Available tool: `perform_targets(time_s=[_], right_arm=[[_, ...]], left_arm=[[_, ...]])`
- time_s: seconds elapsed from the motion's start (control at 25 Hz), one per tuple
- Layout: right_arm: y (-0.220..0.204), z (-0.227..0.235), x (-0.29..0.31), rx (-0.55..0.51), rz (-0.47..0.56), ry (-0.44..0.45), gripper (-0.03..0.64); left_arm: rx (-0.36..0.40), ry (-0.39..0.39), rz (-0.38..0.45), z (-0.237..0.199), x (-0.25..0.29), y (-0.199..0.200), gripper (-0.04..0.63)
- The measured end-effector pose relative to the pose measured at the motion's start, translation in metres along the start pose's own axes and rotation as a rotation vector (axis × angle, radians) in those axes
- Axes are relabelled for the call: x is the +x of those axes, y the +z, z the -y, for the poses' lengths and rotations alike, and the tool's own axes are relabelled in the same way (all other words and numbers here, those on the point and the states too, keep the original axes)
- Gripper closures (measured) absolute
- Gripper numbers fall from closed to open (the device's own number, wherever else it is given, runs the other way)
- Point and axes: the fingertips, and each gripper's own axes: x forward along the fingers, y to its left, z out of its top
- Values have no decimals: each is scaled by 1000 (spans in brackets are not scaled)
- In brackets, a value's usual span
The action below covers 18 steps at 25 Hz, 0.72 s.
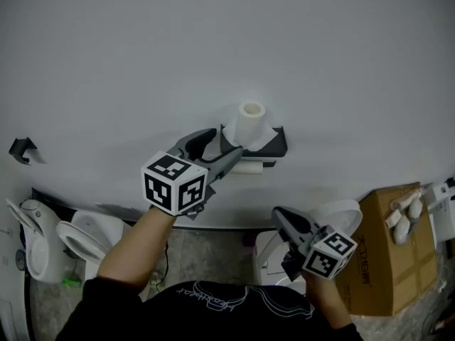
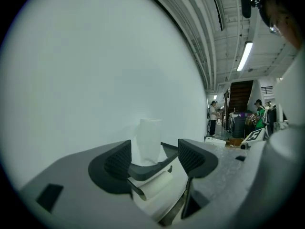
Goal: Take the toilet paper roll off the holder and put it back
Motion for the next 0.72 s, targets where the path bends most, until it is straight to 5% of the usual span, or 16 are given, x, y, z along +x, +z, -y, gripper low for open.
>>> perform_targets(time_s=[0.4, 0.72], right_arm=[[3, -46, -17, -56, 16, -1, 614], [-8, -88, -29, -99, 11, 13, 614]], left_arm=[[-108, -108, -18, 61, -82, -48, 563], [-162, -187, 36, 115, -138, -70, 591]])
